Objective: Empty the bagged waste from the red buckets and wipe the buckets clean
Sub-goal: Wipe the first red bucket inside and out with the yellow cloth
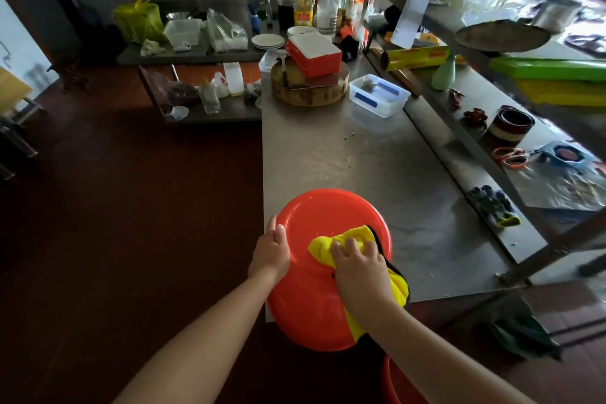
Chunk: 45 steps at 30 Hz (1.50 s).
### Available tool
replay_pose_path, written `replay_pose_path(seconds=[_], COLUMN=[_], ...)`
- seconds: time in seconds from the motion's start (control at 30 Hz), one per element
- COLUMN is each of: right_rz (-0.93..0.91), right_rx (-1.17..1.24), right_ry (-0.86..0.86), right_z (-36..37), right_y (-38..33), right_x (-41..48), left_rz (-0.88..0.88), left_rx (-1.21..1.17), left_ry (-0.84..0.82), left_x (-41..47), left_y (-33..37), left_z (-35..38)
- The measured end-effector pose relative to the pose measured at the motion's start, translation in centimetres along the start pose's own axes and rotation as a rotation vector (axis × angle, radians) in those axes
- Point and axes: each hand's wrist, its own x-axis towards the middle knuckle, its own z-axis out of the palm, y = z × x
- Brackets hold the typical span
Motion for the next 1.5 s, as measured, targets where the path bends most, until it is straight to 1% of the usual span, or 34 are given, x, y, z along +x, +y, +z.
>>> replay_pose_path(seconds=[0.1,0.3,0.5,0.63,0.77,0.93,1.03,1.13,1.23,1.3,1.37,1.43,1.5], right_rz=[-0.008,0.008,-0.068,-0.078,-0.116,-0.227,-0.306,-0.349,-0.370,-0.389,-0.409,-0.419,-0.429], right_rx=[0.009,0.022,0.051,0.089,0.129,0.158,0.183,0.198,0.185,0.185,0.183,0.167,0.162], right_ry=[0.037,0.079,0.082,0.120,0.119,0.128,0.109,0.082,0.085,0.085,0.078,0.069,0.065], right_z=[0.0,-1.9,-1.0,-2.0,-2.1,-0.9,-0.5,0.0,0.4,0.7,1.0,1.2,1.5], right_y=[0.4,2.7,2.7,0.8,-3.4,-4.9,-4.6,-4.0,-3.3,-2.6,-1.8,-0.9,0.0], right_x=[1.2,7.0,7.8,10.2,12.0,11.3,10.0,8.6,7.1,6.1,5.2,4.5,3.9], left_rz=[-0.005,0.001,0.046,0.067,0.106,0.057,0.009,-0.049,0.025,0.037,0.019,0.007,0.026], left_rx=[-0.024,-0.080,-0.251,-0.313,-0.436,-0.457,-0.539,-0.619,-0.670,-0.718,-0.698,-0.614,-0.555], left_ry=[0.004,-0.006,0.023,0.018,0.043,0.107,0.108,0.103,0.063,0.052,0.025,-0.013,-0.005], left_x=[0.0,0.1,0.1,0.1,-0.1,0.5,1.0,0.9,0.4,0.6,0.9,0.9,0.6], left_y=[0.2,0.2,0.0,0.3,0.7,0.2,-0.3,-0.3,0.2,0.3,0.2,0.1,-0.1], left_z=[0.1,0.2,0.7,0.5,0.1,0.9,1.6,1.9,1.8,1.7,1.6,1.4,1.4])
